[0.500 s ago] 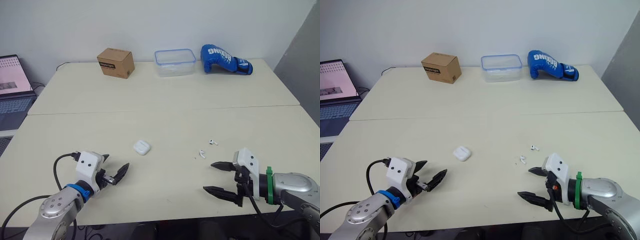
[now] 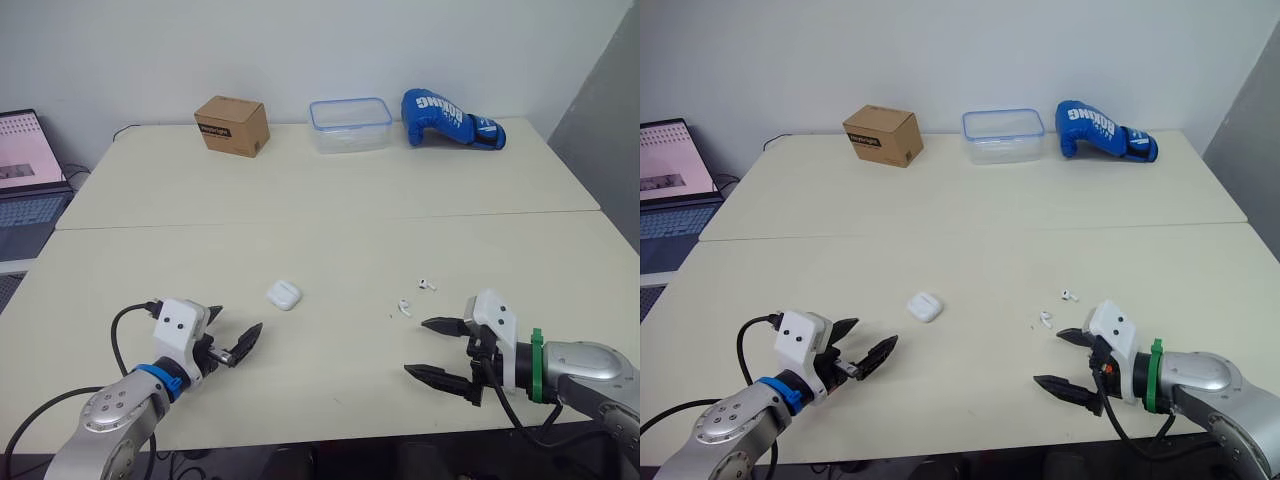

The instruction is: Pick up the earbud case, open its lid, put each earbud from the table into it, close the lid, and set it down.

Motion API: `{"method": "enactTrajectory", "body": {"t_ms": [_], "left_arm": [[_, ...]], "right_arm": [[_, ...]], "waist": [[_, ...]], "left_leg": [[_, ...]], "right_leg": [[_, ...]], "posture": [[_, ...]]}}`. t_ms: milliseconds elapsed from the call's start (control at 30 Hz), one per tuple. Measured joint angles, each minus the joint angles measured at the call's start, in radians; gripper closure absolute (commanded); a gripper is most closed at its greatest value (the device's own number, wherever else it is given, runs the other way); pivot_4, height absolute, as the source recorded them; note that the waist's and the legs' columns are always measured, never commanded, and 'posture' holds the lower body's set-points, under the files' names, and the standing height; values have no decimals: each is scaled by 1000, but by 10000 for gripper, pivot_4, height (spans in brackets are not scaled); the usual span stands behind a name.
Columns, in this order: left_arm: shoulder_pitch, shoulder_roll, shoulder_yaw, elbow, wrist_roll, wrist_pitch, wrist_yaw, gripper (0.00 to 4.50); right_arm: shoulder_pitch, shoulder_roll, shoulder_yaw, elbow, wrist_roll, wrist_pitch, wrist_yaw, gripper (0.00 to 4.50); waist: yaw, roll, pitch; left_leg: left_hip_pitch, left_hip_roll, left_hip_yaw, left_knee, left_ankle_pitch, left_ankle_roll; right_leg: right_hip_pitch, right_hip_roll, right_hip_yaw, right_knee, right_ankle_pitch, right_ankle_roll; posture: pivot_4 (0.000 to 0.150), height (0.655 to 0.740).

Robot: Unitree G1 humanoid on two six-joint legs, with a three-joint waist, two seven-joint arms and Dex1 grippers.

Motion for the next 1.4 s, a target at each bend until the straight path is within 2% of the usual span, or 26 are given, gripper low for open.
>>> {"method": "enactTrajectory", "body": {"t_ms": [200, 367, 633, 933, 1400], "left_arm": [[-6, 23, -13, 0, 2, -4, -38, 108], [-132, 23, -68, 25, 2, -29, -67, 108], [-270, 2, -229, 237, 115, -142, -107, 108], [-330, -23, -259, 413, 176, -250, -135, 108], [-373, -94, -284, 473, 211, -294, -127, 108]], "right_arm": [[3, -3, -1, 0, 1, -1, 7, 0], [-59, -16, 1, 1, 0, -3, 23, 0], [-136, -22, 34, 17, -9, -4, 47, 0], [-185, -8, 41, 34, -21, -41, 63, 0], [-219, 49, 40, 47, -10, -55, 57, 0]], "waist": [[0, 0, 0], [1, 0, 0], [0, 0, 0], [-1, 0, 0], [2, 1, 0]], "left_leg": [[0, 0, 0, 0, 0, 0], [0, 0, 0, 0, 0, 0], [0, 0, 0, 0, 0, 0], [0, 0, 0, 0, 0, -1], [0, -1, -1, 1, 2, -4]], "right_leg": [[0, 0, 0, 0, 0, 0], [1, 0, 0, 0, 0, 0], [0, 0, 0, 0, 0, 0], [0, 0, 0, 0, 0, 0], [1, -1, -1, 1, 0, 0]], "posture": [[1500, 7307], [1500, 7307], [1500, 7307], [1500, 7307], [1500, 7307]]}}
